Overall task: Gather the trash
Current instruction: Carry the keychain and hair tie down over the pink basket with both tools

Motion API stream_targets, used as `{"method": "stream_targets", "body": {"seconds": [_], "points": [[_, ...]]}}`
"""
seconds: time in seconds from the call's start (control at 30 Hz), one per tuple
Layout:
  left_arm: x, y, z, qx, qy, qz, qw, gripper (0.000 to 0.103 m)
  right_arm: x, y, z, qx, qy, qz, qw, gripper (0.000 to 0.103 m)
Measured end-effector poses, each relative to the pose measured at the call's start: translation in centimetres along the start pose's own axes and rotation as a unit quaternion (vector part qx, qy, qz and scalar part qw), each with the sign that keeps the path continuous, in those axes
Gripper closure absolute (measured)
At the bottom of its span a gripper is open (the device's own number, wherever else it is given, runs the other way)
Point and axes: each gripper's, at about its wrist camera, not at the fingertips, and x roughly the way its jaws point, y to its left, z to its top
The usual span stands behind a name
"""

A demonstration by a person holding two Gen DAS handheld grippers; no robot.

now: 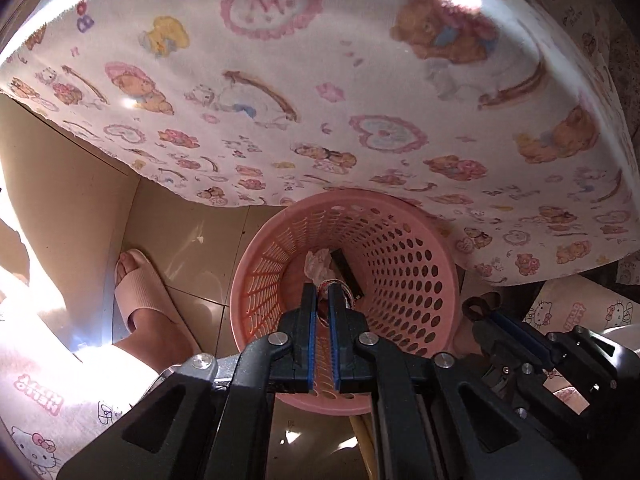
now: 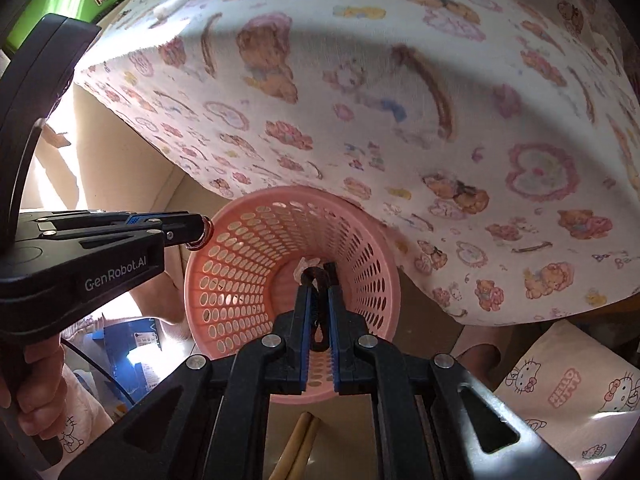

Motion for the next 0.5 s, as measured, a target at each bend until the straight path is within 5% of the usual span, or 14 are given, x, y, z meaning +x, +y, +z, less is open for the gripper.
{"method": "stream_targets", "body": {"seconds": [0.3,0.5], "points": [[4.9,1.5,-0.5,0.001,0.038,0.043,0.9984,0.098,6.9,0.6,-1.4,-0.003,0.066,-0.014,0.998,0.095],[6.5,2.3,-0.9,0.002,0.043,0.051,0.9978,0.097,10.1,-0.2,-2.1,0.036,0.068,-0.014,0.997,0.095]]}}
